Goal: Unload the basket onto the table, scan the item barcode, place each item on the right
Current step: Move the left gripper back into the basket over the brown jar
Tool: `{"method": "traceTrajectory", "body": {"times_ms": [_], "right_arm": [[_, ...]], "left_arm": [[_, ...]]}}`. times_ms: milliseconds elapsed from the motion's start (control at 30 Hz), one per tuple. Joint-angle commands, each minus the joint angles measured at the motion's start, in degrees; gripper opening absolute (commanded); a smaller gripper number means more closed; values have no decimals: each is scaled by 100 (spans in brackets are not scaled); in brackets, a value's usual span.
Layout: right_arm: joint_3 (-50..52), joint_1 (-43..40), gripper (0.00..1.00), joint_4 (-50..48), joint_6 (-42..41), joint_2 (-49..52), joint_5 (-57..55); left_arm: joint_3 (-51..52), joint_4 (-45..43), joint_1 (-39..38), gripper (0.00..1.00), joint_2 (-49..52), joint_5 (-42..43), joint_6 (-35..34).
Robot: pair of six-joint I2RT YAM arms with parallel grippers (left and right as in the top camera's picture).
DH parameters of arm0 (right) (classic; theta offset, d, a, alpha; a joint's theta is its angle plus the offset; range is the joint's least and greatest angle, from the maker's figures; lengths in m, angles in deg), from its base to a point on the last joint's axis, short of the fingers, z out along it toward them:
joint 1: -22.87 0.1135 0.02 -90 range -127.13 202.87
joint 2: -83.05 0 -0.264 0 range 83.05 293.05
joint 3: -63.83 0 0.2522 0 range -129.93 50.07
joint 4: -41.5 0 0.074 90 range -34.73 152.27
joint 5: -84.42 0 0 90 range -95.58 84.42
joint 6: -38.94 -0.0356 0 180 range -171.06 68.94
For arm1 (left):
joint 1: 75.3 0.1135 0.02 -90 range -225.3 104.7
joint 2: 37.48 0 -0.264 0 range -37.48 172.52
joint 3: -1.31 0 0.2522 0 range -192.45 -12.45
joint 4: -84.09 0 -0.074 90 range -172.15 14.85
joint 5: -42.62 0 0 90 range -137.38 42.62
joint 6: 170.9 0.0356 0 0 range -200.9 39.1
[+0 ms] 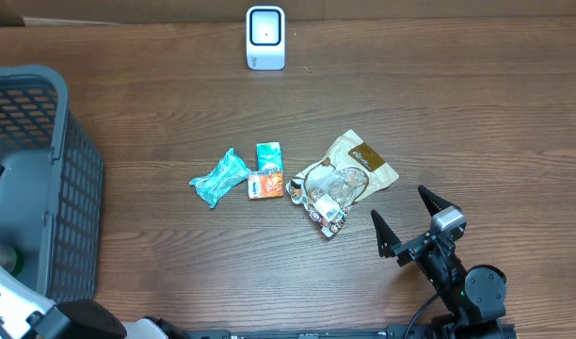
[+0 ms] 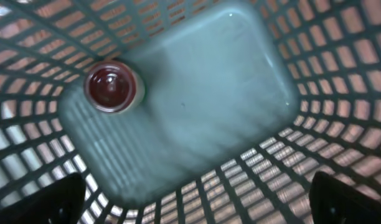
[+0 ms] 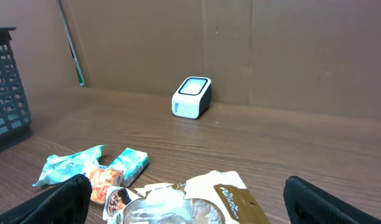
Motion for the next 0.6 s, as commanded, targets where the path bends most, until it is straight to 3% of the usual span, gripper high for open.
{"method": "traceTrajectory", "body": {"times_ms": [0,133,233,567], "right_arm": [[61,22,100,-28,-22,-52,-11],[61,22,100,-28,-22,-52,-11],[61,22,100,-28,-22,-52,-11],[61,22,100,-28,-22,-52,-11]], "left_arm": [[544,-308,20,99,-81,-295,-59],[1016,-647,20,100,-83,-927,13],[1368,-1078,59,99,-81,-1172,540],[2483,-2282,629,100,48,-1287,1325]]}}
